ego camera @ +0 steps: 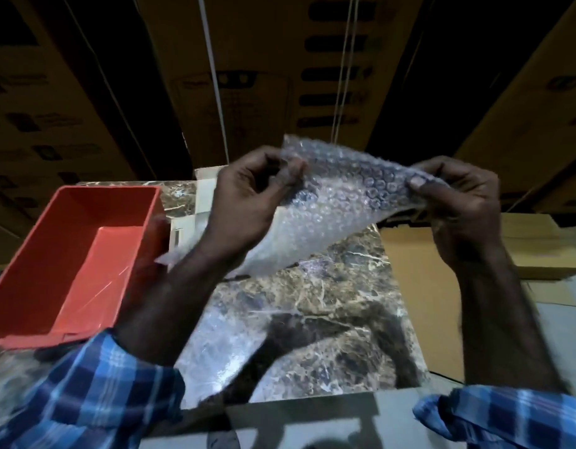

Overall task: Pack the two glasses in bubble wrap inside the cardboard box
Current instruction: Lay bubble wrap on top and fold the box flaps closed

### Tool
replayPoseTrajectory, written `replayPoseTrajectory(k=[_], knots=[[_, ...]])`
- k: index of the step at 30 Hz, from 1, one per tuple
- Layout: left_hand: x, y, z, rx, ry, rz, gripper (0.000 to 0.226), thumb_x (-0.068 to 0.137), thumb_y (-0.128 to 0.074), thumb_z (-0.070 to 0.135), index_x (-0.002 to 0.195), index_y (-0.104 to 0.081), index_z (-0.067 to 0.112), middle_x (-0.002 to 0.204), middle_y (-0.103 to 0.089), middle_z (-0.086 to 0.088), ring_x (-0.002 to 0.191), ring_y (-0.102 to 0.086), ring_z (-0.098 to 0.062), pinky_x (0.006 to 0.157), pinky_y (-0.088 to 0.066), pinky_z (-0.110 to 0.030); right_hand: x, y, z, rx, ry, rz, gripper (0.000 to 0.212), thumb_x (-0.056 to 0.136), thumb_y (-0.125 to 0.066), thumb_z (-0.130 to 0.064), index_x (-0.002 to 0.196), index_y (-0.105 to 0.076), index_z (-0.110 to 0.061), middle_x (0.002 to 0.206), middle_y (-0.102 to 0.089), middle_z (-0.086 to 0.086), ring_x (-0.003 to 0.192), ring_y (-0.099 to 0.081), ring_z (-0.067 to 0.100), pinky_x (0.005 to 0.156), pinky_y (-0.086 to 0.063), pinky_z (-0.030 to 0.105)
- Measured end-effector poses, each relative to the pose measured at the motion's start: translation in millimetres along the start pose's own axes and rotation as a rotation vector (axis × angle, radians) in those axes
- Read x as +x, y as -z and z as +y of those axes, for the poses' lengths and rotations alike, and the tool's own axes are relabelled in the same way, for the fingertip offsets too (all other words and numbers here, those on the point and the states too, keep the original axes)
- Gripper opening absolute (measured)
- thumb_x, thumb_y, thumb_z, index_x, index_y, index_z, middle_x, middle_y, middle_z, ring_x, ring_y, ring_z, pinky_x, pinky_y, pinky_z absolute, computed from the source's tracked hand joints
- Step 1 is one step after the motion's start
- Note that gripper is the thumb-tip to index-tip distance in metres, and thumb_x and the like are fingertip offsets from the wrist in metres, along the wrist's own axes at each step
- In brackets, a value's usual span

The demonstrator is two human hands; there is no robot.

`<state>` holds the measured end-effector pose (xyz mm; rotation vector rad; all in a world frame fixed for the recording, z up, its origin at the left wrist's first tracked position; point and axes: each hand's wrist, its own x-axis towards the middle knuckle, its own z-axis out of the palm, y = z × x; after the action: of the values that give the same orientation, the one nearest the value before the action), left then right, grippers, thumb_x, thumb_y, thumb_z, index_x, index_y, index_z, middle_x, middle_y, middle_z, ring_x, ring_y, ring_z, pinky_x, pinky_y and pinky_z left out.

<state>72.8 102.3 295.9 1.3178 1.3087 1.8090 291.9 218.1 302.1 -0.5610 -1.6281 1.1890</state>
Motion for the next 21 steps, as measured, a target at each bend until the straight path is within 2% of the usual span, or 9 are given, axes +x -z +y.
replayPoseTrajectory(k=[5, 7, 8, 11, 13, 15, 17, 19, 21], knots=[[-17, -60, -31, -0.063, 0.222, -0.025, 0.014, 0.098, -0.061, 0.014, 0.089, -0.066, 0.023, 0.073, -0.061, 0.008, 0.067, -0.052, -0.005, 0.059, -0.043, -0.018, -36, 53, 22, 0.262, -0.160, 0.046, 0.018, 0.083, -0.066, -0.008, 0.074, -0.079, -0.018, 0.071, -0.072, -0.005, 0.065, -0.065, 0.008, 0.063, -0.050, 0.019], [-13, -77, -39, -0.078, 0.261, -0.072, 0.011, 0.099, -0.059, 0.015, 0.091, -0.065, 0.020, 0.070, -0.058, 0.010, 0.066, -0.051, -0.004, 0.060, -0.043, -0.020, -55, 61, 33, 0.428, -0.252, 0.008, 0.017, 0.088, -0.064, -0.016, 0.083, -0.080, -0.016, 0.084, -0.076, -0.002, 0.077, -0.070, 0.009, 0.077, -0.056, 0.026], [-9, -85, -42, -0.090, 0.271, -0.090, 0.010, 0.099, -0.059, 0.015, 0.091, -0.065, 0.019, 0.070, -0.057, 0.010, 0.065, -0.050, -0.004, 0.060, -0.043, -0.020, -64, 61, 40, 0.445, -0.314, -0.006, 0.010, 0.082, -0.074, -0.023, 0.083, -0.080, -0.015, 0.086, -0.076, -0.001, 0.080, -0.071, 0.010, 0.081, -0.057, 0.028], [3, -98, -50, -0.045, 0.264, -0.116, 0.009, 0.100, -0.058, 0.015, 0.092, -0.061, 0.015, 0.068, -0.059, 0.015, 0.064, -0.053, 0.000, 0.058, -0.046, -0.019, -82, 58, 75, 0.176, -0.496, 0.034, 0.029, 0.063, -0.092, -0.028, 0.084, -0.081, -0.012, 0.094, -0.077, 0.013, 0.090, -0.075, 0.028, 0.082, -0.058, 0.034], [14, -100, -55, -0.006, 0.260, -0.134, 0.009, 0.101, -0.057, 0.016, 0.094, -0.062, 0.014, 0.073, -0.061, 0.014, 0.069, -0.059, -0.002, 0.062, -0.051, -0.020, -79, 52, 89, 0.063, -0.535, 0.092, 0.023, 0.070, -0.087, -0.020, 0.090, -0.081, -0.011, 0.099, -0.075, 0.020, 0.094, -0.072, 0.037, 0.088, -0.056, 0.046], [29, -98, -56, -0.003, 0.290, -0.153, 0.009, 0.100, -0.058, 0.019, 0.094, -0.064, 0.015, 0.080, -0.060, 0.003, 0.077, -0.068, -0.018, 0.070, -0.059, -0.035, -66, 53, 93, -0.037, -0.522, 0.145, 0.015, 0.084, -0.074, -0.001, 0.098, -0.077, -0.004, 0.098, -0.075, 0.014, 0.089, -0.073, 0.029, 0.083, -0.056, 0.039], [47, -97, -51, -0.012, 0.292, -0.139, 0.009, 0.100, -0.059, 0.020, 0.094, -0.065, 0.017, 0.081, -0.060, 0.001, 0.074, -0.069, -0.018, 0.076, -0.061, -0.049, -45, 54, 83, -0.134, -0.461, 0.160, 0.019, 0.090, -0.066, 0.005, 0.107, -0.074, 0.002, 0.099, -0.075, 0.003, 0.085, -0.072, 0.010, 0.076, -0.056, 0.025], [68, -98, -39, -0.009, 0.249, -0.109, 0.009, 0.101, -0.057, 0.019, 0.096, -0.064, 0.017, 0.084, -0.061, 0.003, 0.074, -0.065, -0.008, 0.076, -0.060, -0.040, -21, 56, 68, -0.219, -0.376, 0.172, 0.020, 0.092, -0.065, 0.001, 0.109, -0.074, 0.000, 0.101, -0.075, 0.002, 0.081, -0.070, 0.000, 0.075, -0.056, 0.022], [88, -98, -21, -0.019, 0.202, -0.099, 0.010, 0.102, -0.054, 0.019, 0.099, -0.064, 0.017, 0.090, -0.064, 0.003, 0.079, -0.065, -0.007, 0.078, -0.058, -0.034, 2, 60, 53, -0.303, -0.298, 0.227, 0.019, 0.090, -0.069, -0.014, 0.107, -0.077, -0.009, 0.100, -0.076, 0.000, 0.088, -0.071, 0.004, 0.083, -0.060, 0.033]])
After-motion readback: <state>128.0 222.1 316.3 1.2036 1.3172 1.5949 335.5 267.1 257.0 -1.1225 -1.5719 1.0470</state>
